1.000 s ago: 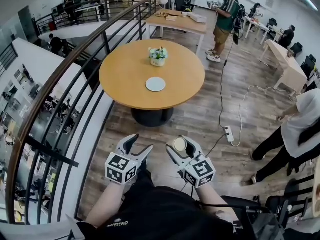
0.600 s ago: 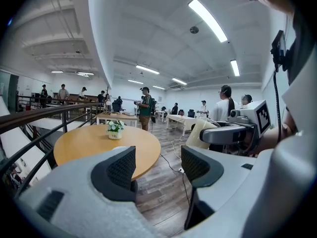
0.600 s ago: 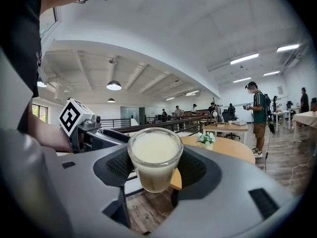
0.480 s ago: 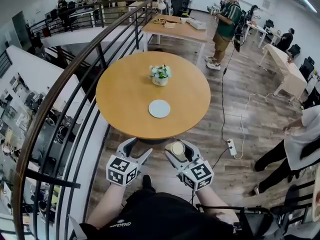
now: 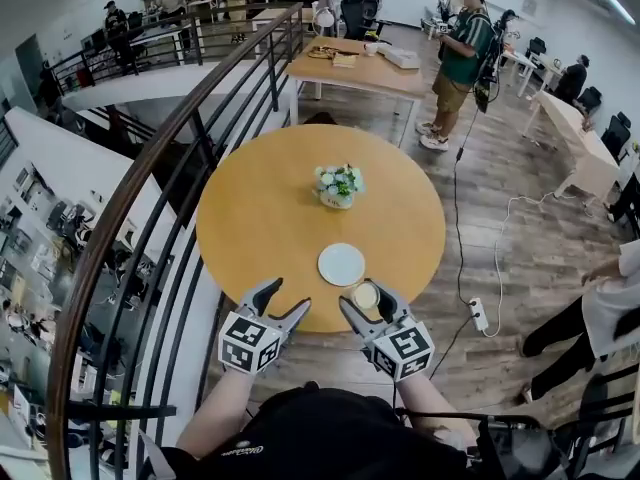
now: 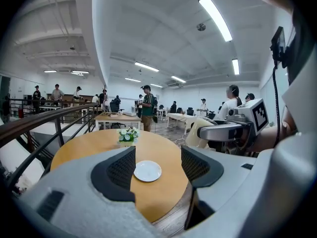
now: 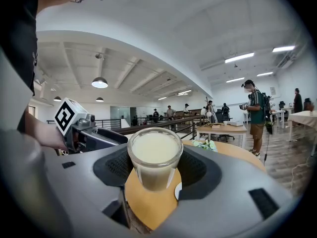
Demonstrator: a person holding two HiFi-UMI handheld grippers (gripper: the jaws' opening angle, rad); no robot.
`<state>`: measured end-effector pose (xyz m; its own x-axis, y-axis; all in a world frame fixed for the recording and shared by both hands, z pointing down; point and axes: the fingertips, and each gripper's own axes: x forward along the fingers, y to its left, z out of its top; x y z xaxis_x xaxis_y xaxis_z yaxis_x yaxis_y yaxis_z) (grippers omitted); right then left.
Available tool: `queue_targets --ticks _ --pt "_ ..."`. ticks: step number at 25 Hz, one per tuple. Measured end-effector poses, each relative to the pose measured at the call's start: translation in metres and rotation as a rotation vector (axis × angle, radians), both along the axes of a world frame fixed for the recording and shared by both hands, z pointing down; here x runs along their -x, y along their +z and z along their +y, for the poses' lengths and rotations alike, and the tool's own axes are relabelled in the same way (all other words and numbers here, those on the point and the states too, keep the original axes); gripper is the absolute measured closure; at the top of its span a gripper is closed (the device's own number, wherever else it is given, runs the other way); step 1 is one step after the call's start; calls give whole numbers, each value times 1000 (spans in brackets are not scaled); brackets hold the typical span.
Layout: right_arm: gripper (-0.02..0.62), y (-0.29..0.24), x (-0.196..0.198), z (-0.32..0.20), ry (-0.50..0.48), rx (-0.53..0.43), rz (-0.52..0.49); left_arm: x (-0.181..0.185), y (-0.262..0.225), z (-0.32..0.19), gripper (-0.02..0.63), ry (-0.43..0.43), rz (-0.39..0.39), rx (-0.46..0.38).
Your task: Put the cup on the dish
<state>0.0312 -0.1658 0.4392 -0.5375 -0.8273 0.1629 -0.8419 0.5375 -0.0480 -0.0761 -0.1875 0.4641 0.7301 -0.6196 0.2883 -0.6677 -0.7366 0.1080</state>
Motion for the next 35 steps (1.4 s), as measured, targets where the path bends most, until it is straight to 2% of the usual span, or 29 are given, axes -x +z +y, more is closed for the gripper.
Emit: queue_targets --ticks 4,8,10,15,20,24,31,35 --pt "337 -3 4 -19 34 8 -9 5 0 -22 313 21 7 22" --pt "337 -3 -7 -31 67 20 -20 -5 -6 -31 313 39 73 64" --pt "337 -6 -12 -36 76 11 -26 -10 -8 -33 313 44 70 57" --pt "337 -5 -14 -45 33 -4 -9 -23 -14 -39 352 23 87 46" --pt "337 -3 -30 -46 4 3 -3 -40 -10 -41 354 -3 80 40" --pt "337 1 -49 -43 23 11 -8 -50 -9 -36 354 -10 92 42" --pt "337 7 -50 -42 16 34 -22 -58 -4 -33 354 -3 63 58" --pt "337 8 -48 -45 -2 38 -10 -57 4 -30 354 -19 81 97"
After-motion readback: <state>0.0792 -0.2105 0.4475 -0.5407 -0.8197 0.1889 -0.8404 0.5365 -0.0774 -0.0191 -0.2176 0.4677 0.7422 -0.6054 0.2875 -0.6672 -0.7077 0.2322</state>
